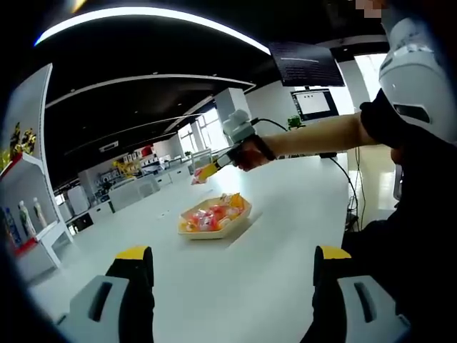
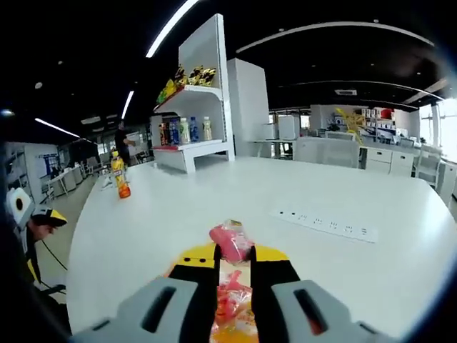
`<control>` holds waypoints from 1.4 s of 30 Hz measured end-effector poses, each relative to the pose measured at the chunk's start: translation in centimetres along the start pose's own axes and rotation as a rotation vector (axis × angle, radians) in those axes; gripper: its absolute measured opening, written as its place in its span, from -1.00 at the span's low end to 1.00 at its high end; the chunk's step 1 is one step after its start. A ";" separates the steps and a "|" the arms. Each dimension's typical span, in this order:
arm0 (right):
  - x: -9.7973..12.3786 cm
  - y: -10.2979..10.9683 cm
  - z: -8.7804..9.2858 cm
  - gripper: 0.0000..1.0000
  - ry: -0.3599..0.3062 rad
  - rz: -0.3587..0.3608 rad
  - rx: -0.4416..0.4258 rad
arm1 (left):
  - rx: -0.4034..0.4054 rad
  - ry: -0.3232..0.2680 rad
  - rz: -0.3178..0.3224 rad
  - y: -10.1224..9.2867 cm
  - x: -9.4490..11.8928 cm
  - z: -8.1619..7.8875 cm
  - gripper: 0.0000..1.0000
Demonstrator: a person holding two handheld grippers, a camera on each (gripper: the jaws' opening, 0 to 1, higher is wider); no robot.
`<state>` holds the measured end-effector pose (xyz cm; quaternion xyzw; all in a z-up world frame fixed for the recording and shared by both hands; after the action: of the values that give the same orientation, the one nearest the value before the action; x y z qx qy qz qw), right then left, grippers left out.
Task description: Pick up the marshmallows scattered on the table and place them into the bowl on the table
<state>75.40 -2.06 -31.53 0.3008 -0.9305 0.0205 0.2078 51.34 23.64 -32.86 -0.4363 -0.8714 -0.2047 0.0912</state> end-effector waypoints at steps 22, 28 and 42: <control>-2.8 -1.7 2.8 -0.70 0.114 0.115 0.071 | -0.004 0.005 0.007 -0.6 -0.1 0.0 0.84; -2.9 -2.3 3.7 -0.69 0.145 0.137 0.078 | -0.005 0.004 0.008 -0.7 0.0 0.1 0.84; -2.3 -0.8 4.6 -0.63 0.159 0.147 0.119 | -0.007 0.013 0.001 -0.6 0.1 0.3 0.83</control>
<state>75.81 -2.25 -36.73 0.2408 -0.9278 0.1146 0.2608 50.82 23.53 -33.22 -0.4356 -0.8700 -0.2103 0.0953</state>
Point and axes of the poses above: the point that each gripper's makers call its tool centre point, and the gripper's own axes: x roughly backward along the fingers, y roughly to its left, z roughly out of its underside, the point moved 5 cm from there along x, roughly backward along the fingers, and after that the axes turned 8 degrees about y, right-handed, at the moved point
